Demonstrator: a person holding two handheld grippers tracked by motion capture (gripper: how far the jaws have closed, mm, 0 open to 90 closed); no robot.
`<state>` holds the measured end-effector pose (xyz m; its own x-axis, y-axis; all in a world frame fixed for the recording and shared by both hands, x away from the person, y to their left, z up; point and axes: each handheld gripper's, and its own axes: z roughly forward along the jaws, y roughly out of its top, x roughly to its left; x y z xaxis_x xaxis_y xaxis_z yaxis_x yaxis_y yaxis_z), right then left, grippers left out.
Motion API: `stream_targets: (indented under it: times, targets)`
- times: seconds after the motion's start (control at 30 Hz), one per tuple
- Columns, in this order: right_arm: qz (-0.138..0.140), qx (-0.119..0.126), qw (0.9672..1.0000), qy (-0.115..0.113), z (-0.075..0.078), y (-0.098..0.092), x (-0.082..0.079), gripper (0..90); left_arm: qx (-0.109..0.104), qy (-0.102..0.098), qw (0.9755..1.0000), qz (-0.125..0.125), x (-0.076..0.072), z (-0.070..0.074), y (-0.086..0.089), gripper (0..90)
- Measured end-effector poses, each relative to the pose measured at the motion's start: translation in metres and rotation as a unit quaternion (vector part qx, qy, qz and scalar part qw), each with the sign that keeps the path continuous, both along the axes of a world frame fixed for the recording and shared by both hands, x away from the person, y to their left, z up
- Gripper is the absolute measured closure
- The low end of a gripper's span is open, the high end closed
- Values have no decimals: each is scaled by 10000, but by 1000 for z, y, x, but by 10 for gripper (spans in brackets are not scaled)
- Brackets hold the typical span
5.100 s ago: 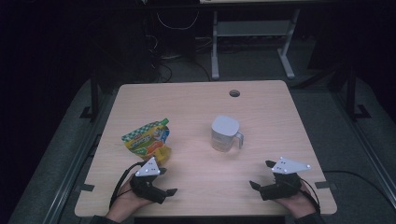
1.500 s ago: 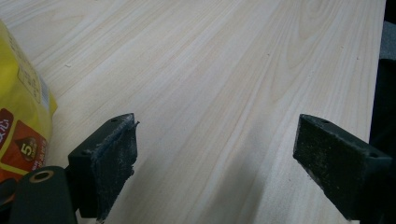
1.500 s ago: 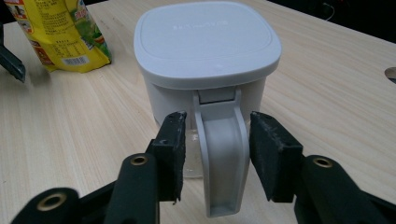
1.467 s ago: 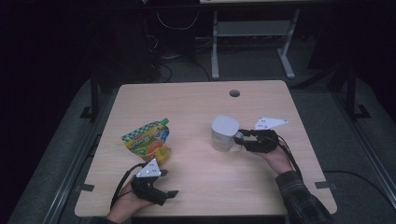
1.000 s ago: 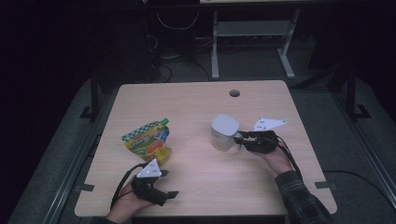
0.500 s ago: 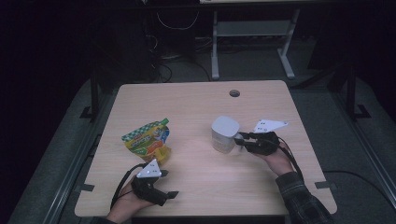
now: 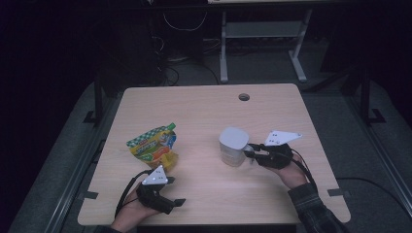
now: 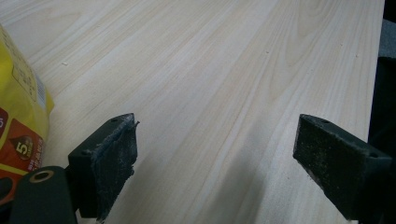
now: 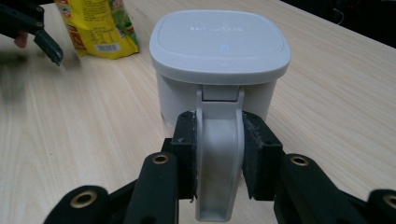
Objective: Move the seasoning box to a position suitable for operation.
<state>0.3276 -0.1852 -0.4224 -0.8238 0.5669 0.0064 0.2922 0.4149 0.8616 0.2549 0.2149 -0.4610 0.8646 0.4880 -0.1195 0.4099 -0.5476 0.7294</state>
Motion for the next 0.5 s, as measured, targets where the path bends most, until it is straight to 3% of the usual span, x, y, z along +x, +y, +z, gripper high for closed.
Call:
stream_targets:
  times: [0.5]
  targets:
    - [137,41,9999,-11,2,0,-26,686,7,-6,10000,11,0,0,0,131]
